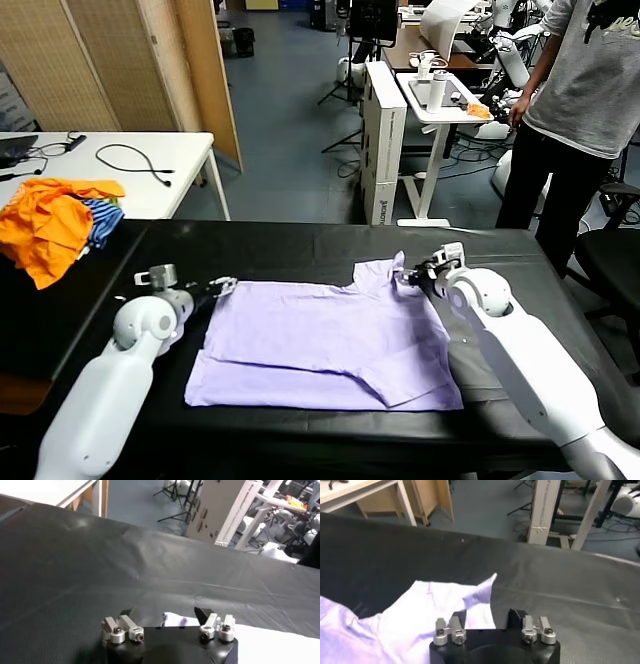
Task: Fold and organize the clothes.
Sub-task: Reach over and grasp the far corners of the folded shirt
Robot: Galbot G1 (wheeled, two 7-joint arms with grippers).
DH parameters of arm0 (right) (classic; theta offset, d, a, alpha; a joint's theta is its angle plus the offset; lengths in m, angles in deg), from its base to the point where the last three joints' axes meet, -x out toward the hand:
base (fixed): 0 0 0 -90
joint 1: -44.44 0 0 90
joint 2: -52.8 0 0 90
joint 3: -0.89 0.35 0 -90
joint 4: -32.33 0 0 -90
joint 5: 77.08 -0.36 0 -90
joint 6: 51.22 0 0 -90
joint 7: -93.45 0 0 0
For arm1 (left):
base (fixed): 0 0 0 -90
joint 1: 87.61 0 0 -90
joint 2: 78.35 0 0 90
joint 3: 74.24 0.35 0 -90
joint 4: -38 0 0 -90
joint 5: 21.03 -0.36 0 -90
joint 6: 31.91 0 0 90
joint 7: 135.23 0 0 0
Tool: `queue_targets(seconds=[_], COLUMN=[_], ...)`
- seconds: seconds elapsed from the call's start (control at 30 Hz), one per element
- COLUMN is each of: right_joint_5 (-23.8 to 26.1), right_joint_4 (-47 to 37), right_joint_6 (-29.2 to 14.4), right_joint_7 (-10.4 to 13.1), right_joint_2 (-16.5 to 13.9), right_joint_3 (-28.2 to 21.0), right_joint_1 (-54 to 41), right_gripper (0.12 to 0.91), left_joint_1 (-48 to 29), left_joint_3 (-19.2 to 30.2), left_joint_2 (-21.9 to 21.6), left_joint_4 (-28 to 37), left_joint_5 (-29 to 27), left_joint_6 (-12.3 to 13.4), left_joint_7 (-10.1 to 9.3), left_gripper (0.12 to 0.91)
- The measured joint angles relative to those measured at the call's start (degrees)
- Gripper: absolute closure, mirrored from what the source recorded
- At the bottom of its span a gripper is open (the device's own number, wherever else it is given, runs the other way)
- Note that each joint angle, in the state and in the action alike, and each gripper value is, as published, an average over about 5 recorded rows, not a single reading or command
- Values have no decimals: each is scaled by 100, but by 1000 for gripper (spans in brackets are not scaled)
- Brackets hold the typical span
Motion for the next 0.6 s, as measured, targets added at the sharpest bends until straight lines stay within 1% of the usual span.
queue_targets(seconds=[0.13,0.17,0.23,0.27,0.37,0.4,0.5,0.53,0.6], right_joint_5=[11,14,17,18,18,18,18,18,18], right_joint_4=[27,34,45,48,50,51,60,67,86], right_joint_6=[-7,-8,-11,-11,-13,-14,-17,-22,-42], right_joint_7=[0,0,-1,-2,-4,-4,-4,-3,3], right_joint_2=[0,-1,-3,-5,-13,-16,-20,-21,-18], right_joint_3=[5,5,8,9,19,24,43,52,73], right_joint_1=[36,42,50,52,58,61,79,87,107], right_gripper=[577,608,668,710,812,836,880,883,886], left_joint_1=[47,46,41,42,65,77,101,105,112], left_joint_3=[40,53,72,79,94,99,103,104,110], left_joint_2=[-29,-29,-20,-14,-2,-2,-1,-1,-3], left_joint_4=[-61,-57,-39,-30,-24,-28,-48,-55,-71], left_joint_5=[-69,-101,-171,-202,-269,-280,-291,-291,-292], left_joint_6=[-4,-4,-4,-4,-4,-3,-4,-4,-7], left_joint_7=[65,71,76,76,69,67,68,71,80], left_gripper=[267,283,346,390,564,638,796,833,872])
